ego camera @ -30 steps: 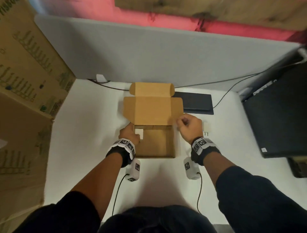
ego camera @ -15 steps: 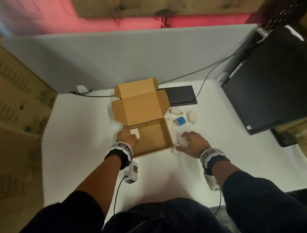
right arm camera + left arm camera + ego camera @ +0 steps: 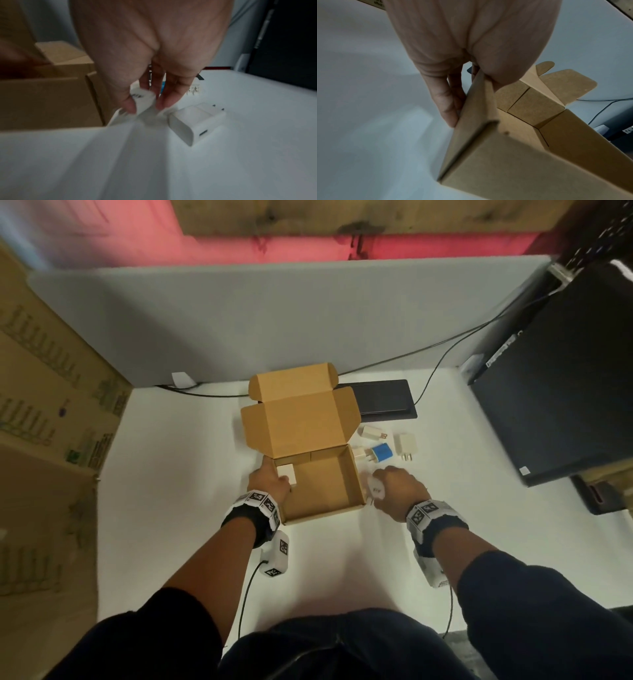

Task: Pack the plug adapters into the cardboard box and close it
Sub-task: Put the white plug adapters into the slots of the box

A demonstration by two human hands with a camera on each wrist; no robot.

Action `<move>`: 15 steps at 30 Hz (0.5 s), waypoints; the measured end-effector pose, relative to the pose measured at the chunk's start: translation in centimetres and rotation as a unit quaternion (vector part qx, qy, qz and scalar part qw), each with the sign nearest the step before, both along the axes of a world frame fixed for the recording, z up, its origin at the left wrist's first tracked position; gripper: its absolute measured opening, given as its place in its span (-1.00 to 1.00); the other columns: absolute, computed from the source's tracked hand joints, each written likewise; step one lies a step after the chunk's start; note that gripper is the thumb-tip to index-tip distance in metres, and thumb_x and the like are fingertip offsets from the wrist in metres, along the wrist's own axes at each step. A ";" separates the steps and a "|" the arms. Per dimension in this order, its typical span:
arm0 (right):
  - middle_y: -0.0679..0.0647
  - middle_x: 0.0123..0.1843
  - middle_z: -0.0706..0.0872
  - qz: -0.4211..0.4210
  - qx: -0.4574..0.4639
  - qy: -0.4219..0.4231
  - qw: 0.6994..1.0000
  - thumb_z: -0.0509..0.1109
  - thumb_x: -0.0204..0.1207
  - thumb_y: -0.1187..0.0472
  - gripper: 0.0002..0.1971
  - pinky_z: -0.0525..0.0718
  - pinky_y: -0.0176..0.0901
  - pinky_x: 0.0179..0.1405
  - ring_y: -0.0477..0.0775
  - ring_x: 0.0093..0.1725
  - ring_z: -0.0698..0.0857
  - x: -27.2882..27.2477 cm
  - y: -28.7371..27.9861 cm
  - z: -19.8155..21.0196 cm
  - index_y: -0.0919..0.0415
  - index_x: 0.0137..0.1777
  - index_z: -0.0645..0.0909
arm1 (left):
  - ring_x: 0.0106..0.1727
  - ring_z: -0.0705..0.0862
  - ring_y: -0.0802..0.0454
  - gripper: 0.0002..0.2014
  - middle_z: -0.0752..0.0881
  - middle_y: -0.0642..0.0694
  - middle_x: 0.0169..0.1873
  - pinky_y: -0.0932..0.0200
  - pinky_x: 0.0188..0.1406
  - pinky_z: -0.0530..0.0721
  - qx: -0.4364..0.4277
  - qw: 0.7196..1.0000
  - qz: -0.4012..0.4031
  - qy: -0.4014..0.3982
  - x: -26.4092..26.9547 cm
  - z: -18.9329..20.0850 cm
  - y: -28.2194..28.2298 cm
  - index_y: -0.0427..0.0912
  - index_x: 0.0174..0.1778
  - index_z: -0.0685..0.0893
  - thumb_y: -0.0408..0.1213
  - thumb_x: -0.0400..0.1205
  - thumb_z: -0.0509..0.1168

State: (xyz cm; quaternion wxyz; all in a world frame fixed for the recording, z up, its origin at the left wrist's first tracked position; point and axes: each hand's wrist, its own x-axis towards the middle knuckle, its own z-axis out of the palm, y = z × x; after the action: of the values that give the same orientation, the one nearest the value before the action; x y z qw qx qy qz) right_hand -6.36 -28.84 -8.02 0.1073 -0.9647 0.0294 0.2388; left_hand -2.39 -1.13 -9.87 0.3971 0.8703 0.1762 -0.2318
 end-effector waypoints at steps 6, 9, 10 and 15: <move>0.10 0.29 0.50 -0.055 0.185 -0.225 0.955 0.52 0.42 0.09 -0.48 0.75 0.11 -0.02 0.19 0.05 0.65 2.8 1.0 3.1 0.09 0.38 0.51 | 0.00 0.69 -0.20 -0.42 0.76 -0.26 0.23 0.02 0.06 0.68 0.004 1.000 -0.007 0.009 0.3 -0.3 -0.1 0.04 0.69 0.37 -0.33 0.73 0.28; 0.09 0.30 0.50 0.047 0.186 -0.193 0.962 0.51 0.45 0.10 -0.48 0.72 0.10 0.07 0.17 0.11 0.64 3.7 3.7 4.2 0.08 0.42 0.54 | 0.14 0.77 -0.32 -0.40 0.77 -0.29 0.24 -0.11 0.21 0.76 0.007 1.000 -0.007 0.013 0.4 -0.3 -0.1 0.08 0.70 0.34 -0.29 0.71 0.28; 0.08 0.31 0.51 0.072 0.172 -0.166 0.968 0.52 0.46 0.09 -0.47 0.72 0.10 0.10 0.18 0.14 0.65 3.9 4.8 4.1 0.06 0.44 0.54 | 0.17 0.77 -0.34 -0.39 0.76 -0.29 0.24 -0.13 0.23 0.76 0.008 1.000 -0.009 0.016 0.4 -0.2 -0.1 0.08 0.70 0.33 -0.28 0.71 0.28; 0.08 0.33 0.61 0.149 0.076 -0.037 0.985 0.48 0.39 -0.08 -0.50 0.75 0.10 0.10 0.26 0.22 0.71 4.6 8.9 1.9 0.03 0.33 0.62 | 0.21 0.74 -0.37 -0.34 0.73 -0.28 0.24 -0.22 0.31 0.73 0.000 1.000 -0.012 0.024 0.4 -0.7 0.0 0.12 0.69 0.29 -0.22 0.64 0.28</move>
State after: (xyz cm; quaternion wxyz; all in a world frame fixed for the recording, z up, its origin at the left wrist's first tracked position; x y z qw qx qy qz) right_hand -1.74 -19.97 -6.08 0.1447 -0.9555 -0.1373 0.2175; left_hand -1.94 -1.09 -10.54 0.3900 0.8665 0.1756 -0.2574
